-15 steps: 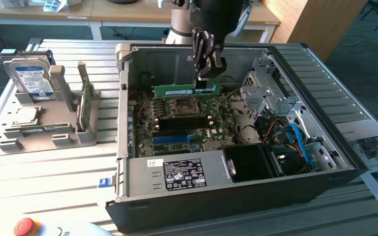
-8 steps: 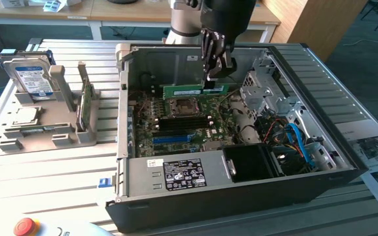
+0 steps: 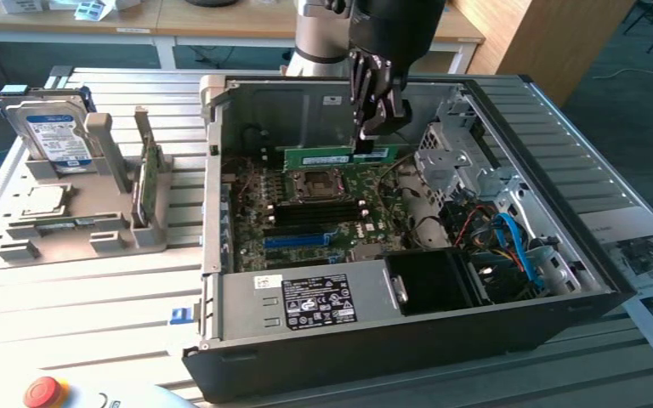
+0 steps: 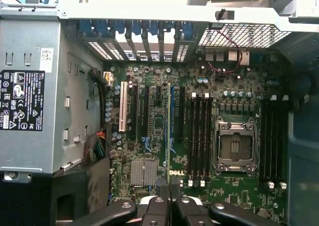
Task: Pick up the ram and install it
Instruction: 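Pick up the ram and move it above insertion slot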
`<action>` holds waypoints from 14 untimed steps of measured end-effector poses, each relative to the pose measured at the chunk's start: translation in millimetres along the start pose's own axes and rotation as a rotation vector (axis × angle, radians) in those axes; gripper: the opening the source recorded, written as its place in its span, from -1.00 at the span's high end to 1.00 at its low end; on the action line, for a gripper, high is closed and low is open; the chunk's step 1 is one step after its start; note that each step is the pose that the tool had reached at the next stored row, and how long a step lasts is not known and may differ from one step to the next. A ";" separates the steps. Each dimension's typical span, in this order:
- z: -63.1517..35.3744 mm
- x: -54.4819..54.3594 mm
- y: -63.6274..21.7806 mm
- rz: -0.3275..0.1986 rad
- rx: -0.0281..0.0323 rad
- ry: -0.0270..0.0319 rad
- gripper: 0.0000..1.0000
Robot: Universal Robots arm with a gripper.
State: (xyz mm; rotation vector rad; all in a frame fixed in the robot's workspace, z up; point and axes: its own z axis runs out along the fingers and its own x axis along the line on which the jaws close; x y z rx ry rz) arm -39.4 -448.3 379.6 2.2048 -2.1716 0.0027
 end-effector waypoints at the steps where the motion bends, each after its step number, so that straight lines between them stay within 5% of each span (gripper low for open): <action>1: 0.0 0.0 0.0 0.000 0.0000 0.0000 0.76; 14: -0.1 -13.1 -1.5 0.023 -0.0008 -0.0008 0.76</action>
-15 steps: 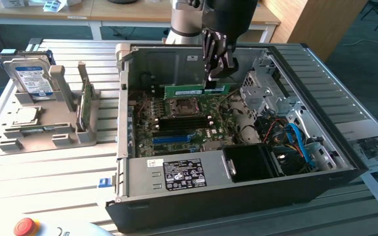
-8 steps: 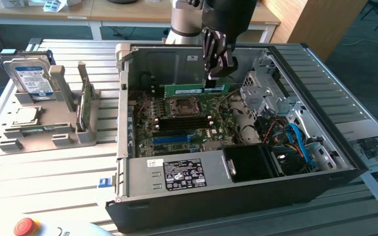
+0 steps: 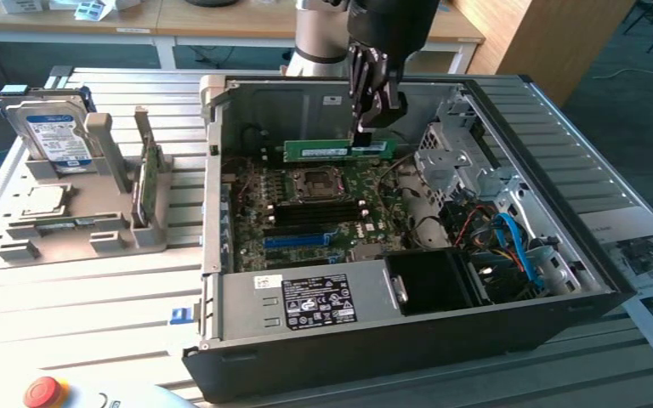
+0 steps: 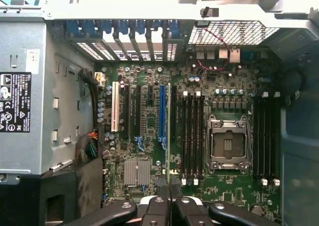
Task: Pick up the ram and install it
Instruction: 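Pick up the ram and move it above insertion slot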
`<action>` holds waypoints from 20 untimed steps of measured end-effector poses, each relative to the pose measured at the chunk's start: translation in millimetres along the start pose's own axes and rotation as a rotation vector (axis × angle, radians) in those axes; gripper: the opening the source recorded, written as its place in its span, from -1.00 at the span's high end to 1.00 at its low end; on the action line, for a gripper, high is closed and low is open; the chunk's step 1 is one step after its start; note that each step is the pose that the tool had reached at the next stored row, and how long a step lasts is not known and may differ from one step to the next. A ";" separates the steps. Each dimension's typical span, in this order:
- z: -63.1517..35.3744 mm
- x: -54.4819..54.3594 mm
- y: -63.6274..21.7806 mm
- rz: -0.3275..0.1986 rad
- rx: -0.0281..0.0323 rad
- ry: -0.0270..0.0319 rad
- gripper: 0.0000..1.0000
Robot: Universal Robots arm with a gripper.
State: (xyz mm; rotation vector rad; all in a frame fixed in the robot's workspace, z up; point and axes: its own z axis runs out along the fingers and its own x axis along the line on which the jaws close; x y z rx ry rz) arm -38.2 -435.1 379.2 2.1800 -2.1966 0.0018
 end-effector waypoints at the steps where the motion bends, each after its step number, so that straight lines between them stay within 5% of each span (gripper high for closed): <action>1: 0.0 -1.4 -0.1 0.002 -0.0001 -0.0001 0.76; 20: -0.1 -32.1 -0.9 0.032 -0.0011 -0.0010 0.76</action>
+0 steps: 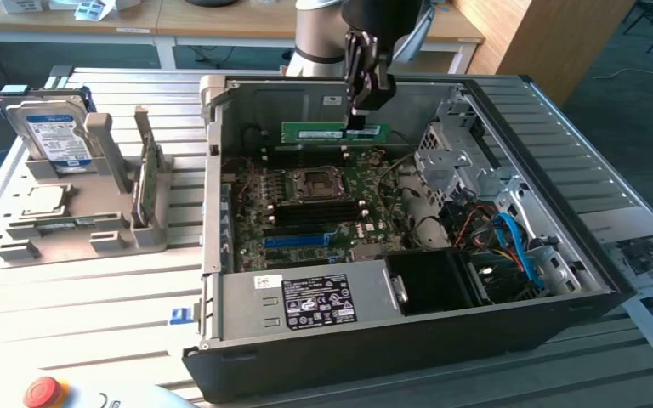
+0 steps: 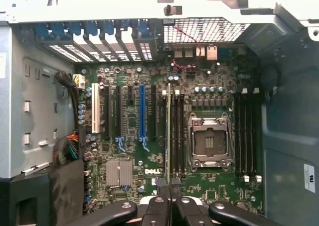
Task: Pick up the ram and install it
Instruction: 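Pick up the ram and move it above insertion slot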
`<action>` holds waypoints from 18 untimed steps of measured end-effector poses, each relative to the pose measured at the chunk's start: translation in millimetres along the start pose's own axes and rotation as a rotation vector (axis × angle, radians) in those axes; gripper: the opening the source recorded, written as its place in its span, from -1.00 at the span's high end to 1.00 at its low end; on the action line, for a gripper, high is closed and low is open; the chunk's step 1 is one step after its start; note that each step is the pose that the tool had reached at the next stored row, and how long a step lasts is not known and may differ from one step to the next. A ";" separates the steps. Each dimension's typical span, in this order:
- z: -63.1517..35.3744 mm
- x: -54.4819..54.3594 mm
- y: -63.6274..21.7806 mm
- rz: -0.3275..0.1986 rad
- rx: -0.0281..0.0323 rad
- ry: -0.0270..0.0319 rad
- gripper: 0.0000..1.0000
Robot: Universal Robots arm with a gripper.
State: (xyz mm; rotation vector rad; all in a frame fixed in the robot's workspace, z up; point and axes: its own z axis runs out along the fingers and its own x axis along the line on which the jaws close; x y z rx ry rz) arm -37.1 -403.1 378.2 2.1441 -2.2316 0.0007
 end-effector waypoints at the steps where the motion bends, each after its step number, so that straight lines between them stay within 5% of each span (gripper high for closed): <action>1: 0.0 -1.3 0.1 0.001 -0.0001 0.0000 0.76; 8: 0.0 -2.2 0.1 0.002 0.0010 -0.0002 0.76; 14: 0.0 -2.2 0.2 0.002 0.0202 -0.0011 0.76; 18: 0.0 -2.2 0.1 0.002 0.0224 -0.0011 0.76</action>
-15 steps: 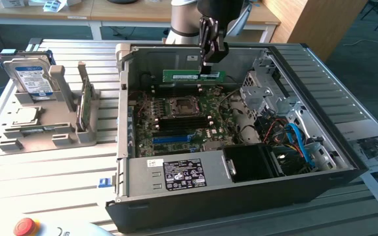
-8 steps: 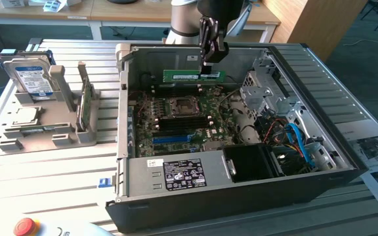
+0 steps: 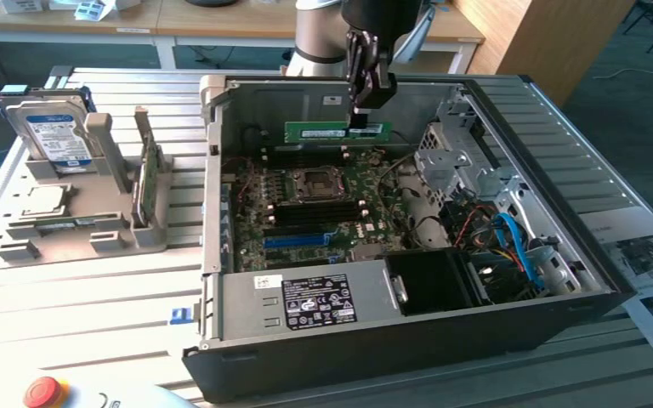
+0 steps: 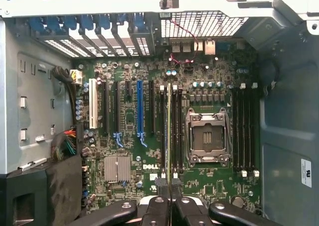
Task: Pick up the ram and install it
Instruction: 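Pick up the ram and move it above insertion slot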
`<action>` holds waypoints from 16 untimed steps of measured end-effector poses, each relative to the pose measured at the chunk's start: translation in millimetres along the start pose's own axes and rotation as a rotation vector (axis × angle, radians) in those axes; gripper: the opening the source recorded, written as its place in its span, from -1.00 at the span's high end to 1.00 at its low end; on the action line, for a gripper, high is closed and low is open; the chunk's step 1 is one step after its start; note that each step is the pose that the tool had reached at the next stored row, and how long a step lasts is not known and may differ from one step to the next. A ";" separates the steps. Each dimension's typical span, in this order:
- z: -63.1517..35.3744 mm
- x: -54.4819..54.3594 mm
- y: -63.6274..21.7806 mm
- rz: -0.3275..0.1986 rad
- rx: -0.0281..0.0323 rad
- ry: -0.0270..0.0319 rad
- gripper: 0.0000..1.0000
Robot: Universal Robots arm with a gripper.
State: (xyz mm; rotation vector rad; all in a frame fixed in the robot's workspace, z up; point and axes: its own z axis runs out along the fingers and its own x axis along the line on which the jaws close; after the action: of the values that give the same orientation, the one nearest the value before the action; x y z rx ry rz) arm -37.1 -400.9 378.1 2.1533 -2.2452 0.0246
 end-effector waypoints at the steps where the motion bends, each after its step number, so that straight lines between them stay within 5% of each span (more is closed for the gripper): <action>1: 0.0 0.0 0.0 0.000 0.0000 0.0000 0.76; 16: 0.1 1.0 0.5 0.004 0.0073 -0.0182 0.76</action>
State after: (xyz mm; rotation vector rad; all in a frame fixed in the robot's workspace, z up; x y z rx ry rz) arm -37.7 -401.8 378.0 2.1620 -2.2622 0.0134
